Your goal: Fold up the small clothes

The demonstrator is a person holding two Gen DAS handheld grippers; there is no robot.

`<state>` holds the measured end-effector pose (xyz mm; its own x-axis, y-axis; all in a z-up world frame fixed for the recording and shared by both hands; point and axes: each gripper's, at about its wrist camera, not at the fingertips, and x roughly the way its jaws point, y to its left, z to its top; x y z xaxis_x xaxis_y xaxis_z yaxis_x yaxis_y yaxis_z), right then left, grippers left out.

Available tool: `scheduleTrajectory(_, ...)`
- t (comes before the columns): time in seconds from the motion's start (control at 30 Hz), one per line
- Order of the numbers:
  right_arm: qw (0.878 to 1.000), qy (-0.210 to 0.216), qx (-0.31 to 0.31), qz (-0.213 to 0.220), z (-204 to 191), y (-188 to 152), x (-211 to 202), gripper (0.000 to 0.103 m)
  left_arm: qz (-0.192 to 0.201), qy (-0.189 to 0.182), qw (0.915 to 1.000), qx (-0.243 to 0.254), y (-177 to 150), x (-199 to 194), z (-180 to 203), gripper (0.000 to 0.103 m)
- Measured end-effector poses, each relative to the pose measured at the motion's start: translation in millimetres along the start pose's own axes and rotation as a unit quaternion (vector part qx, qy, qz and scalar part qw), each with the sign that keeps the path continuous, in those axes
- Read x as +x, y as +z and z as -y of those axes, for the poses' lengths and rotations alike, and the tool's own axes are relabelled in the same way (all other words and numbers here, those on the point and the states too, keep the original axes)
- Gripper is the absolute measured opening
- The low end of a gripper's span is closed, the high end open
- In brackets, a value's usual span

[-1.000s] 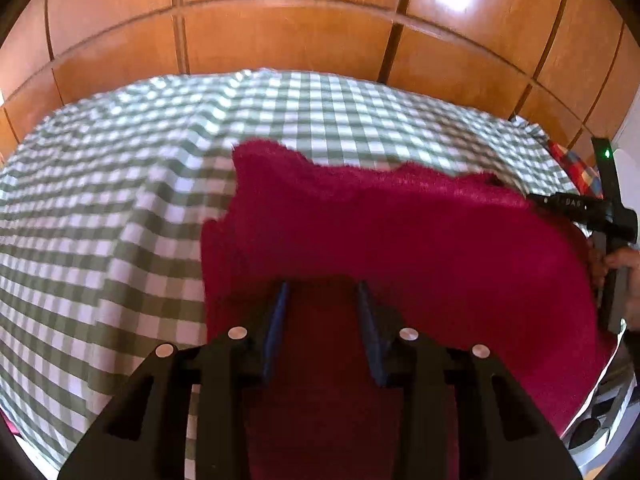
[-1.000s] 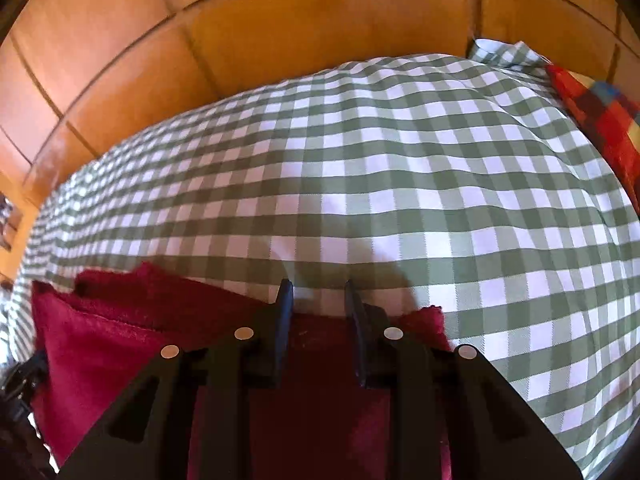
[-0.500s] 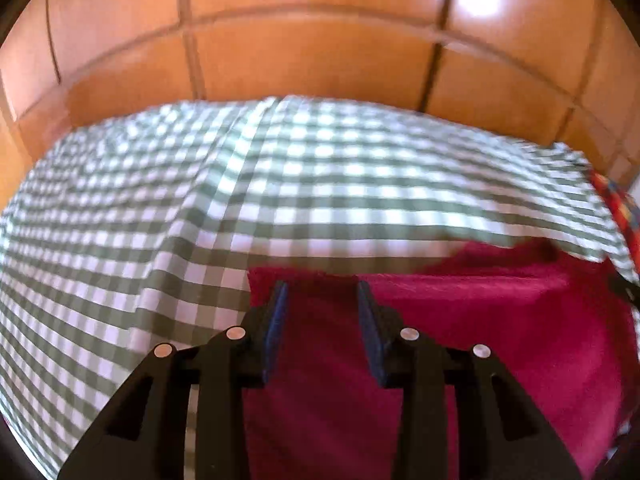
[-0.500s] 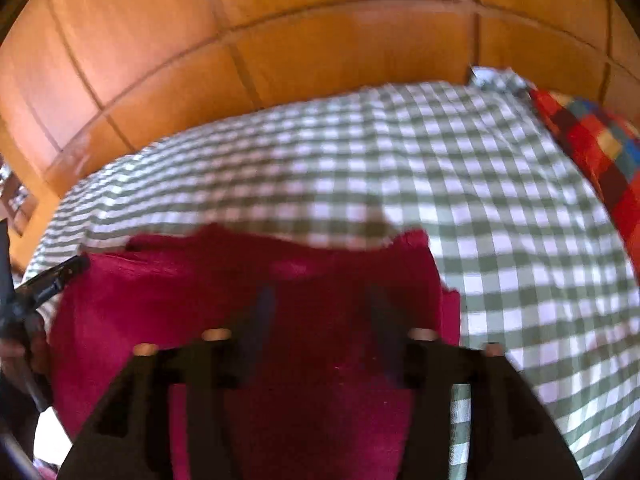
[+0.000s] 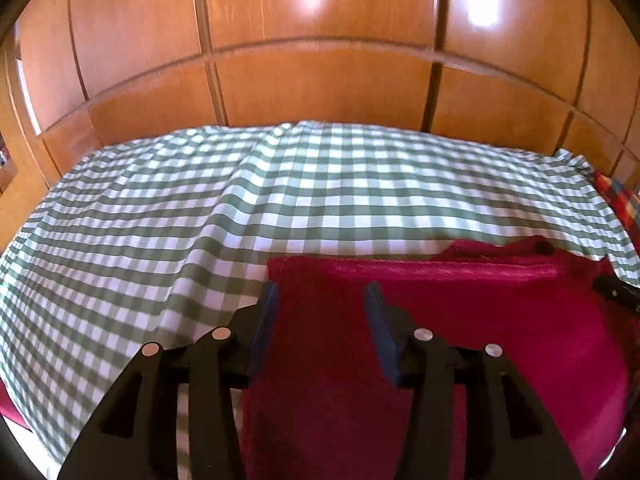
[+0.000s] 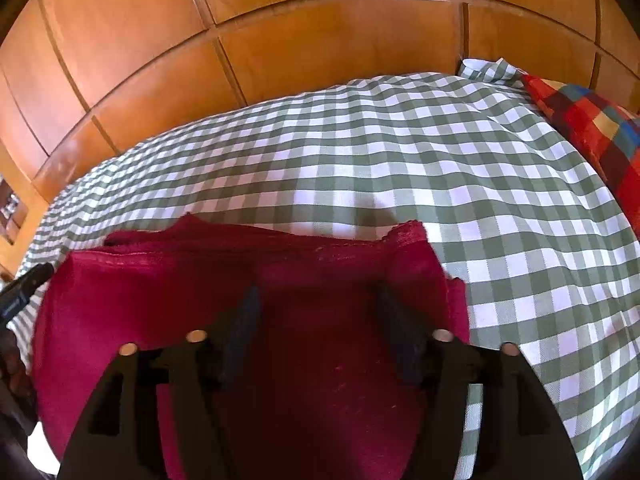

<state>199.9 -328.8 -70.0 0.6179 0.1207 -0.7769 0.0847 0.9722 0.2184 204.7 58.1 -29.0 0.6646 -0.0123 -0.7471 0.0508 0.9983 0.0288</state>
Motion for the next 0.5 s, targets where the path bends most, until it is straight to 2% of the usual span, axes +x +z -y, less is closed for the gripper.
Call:
scheduleTrajectory(0.2, 1.000, 0.006, 0.021, 0.001, 4, -5, -21, 0.077, 0.017, -0.010, 0.9998, -0.004, -14, -28, 2, 0.049)
scheduleTrajectory(0.43, 0.998, 0.036, 0.056, 0.000, 28, -25, -50, 0.078, 0.016, -0.018, 0.9997, -0.001, -28, -38, 5, 0.051)
scheduleTrajectory(0.47, 0.998, 0.033, 0.061, 0.001, 31, -29, -55, 0.080, 0.015, -0.020, 0.9997, -0.002, -30, -39, 5, 0.051)
scheduleTrajectory(0.5, 0.997, 0.028, 0.074, 0.001, 36, -33, -61, 0.087, 0.012, -0.022, 0.9997, -0.004, -32, -39, 6, 0.051)
